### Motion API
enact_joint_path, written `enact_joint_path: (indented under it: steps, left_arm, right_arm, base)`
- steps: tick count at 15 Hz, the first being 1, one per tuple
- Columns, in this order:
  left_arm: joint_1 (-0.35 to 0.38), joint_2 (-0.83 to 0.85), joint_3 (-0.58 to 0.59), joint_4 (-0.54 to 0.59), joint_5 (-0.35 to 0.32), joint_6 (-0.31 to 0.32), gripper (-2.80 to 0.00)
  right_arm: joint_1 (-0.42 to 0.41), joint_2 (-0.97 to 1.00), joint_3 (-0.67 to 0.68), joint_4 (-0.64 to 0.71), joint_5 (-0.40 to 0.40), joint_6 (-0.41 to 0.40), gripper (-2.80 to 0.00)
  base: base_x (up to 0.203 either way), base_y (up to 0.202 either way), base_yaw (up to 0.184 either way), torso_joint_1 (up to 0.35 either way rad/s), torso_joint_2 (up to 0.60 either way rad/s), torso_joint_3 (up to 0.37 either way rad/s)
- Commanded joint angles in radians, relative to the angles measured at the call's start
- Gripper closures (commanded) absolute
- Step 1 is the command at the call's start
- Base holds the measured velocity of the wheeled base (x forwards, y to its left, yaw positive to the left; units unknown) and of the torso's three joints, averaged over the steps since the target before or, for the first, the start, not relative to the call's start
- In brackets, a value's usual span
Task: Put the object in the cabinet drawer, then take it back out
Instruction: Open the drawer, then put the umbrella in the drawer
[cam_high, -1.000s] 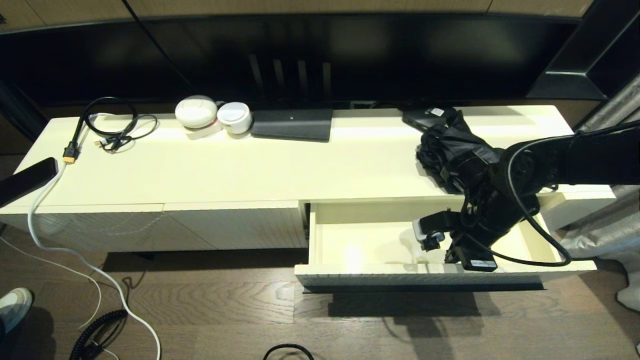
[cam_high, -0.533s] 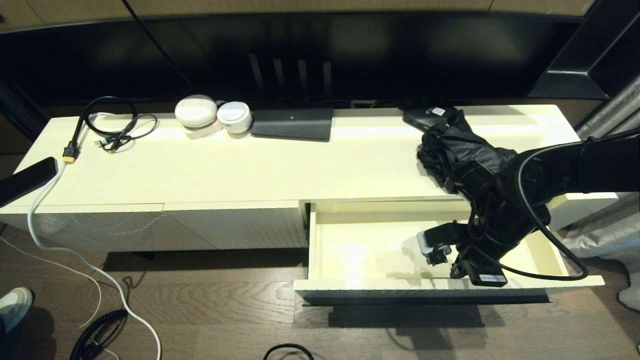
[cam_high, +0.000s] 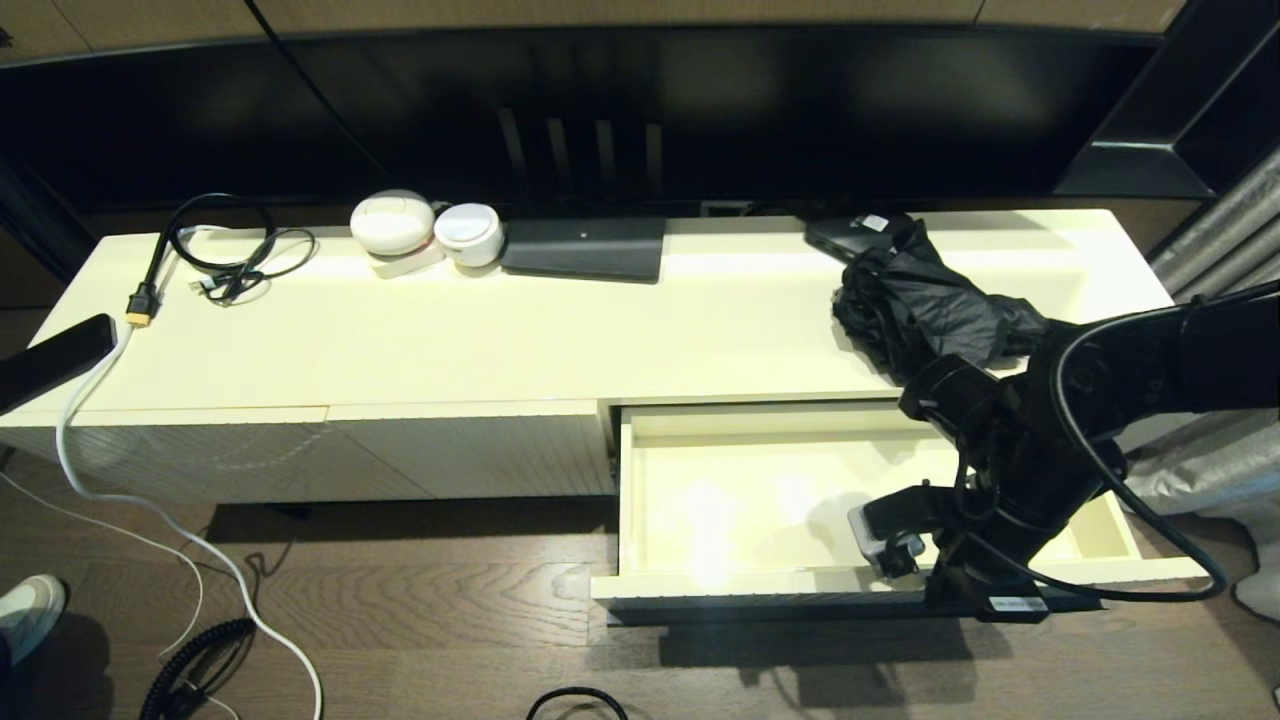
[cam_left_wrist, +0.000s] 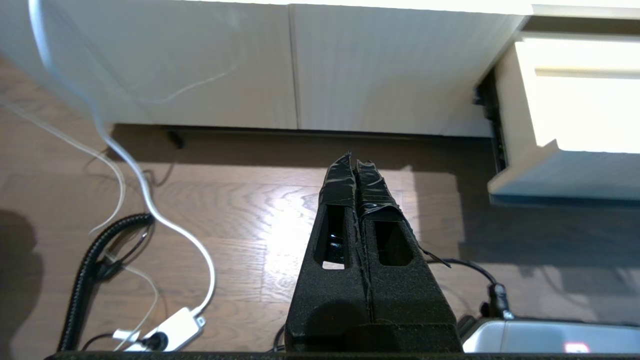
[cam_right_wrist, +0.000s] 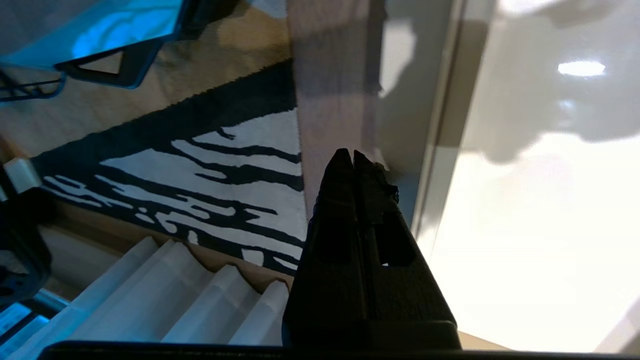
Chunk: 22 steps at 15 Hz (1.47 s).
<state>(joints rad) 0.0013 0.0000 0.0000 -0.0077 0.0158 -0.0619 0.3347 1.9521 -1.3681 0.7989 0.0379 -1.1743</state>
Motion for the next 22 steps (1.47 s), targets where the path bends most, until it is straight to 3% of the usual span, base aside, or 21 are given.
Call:
enact_joint_path:
  steps: [1, 4, 9, 12, 14, 17, 19, 22]
  left_arm:
    - [0.000, 0.000, 0.000, 0.000, 0.001, -0.001, 0.00]
    - [0.000, 0.000, 0.000, 0.000, 0.001, -0.001, 0.00]
    - [0.000, 0.000, 0.000, 0.000, 0.001, -0.001, 0.00]
    - [-0.001, 0.000, 0.000, -0.001, 0.001, -0.001, 0.00]
    - [0.000, 0.000, 0.000, 0.000, 0.001, -0.001, 0.00]
    - [0.000, 0.000, 0.000, 0.000, 0.001, -0.001, 0.00]
    - [0.000, 0.000, 0.000, 0.000, 0.001, -0.001, 0.00]
    - [0.000, 0.000, 0.000, 0.000, 0.001, -0.001, 0.00]
  right_arm:
    - [-0.001, -0.029, 0.002, -0.034, -0.004, -0.009, 0.00]
    - [-0.002, -0.150, -0.029, -0.012, -0.009, -0.009, 0.00]
    - [-0.010, -0.420, -0.123, 0.199, -0.017, -0.029, 0.00]
    - [-0.091, -0.496, -0.147, 0.210, -0.039, -0.088, 0.00]
    - [-0.105, -0.502, -0.152, 0.178, -0.082, -0.095, 0.00]
    - [-0.118, -0.485, -0.139, 0.046, -0.082, -0.104, 0.00]
    - [-0.136, -0.460, -0.135, -0.029, -0.084, -0.156, 0.00]
    - [-0.149, -0.430, -0.072, -0.226, -0.096, -0.182, 0.00]
  base:
    - [0.000, 0.000, 0.000, 0.000, 0.00, 0.000]
    - [0.000, 0.000, 0.000, 0.000, 0.00, 0.000]
    - [0.000, 0.000, 0.000, 0.000, 0.00, 0.000]
    - [0.000, 0.000, 0.000, 0.000, 0.00, 0.000]
    - [0.000, 0.000, 0.000, 0.000, 0.00, 0.000]
    - [0.000, 0.000, 0.000, 0.000, 0.00, 0.000]
    - [0.000, 0.000, 0.000, 0.000, 0.00, 0.000]
    - [0.000, 0.000, 0.000, 0.000, 0.00, 0.000]
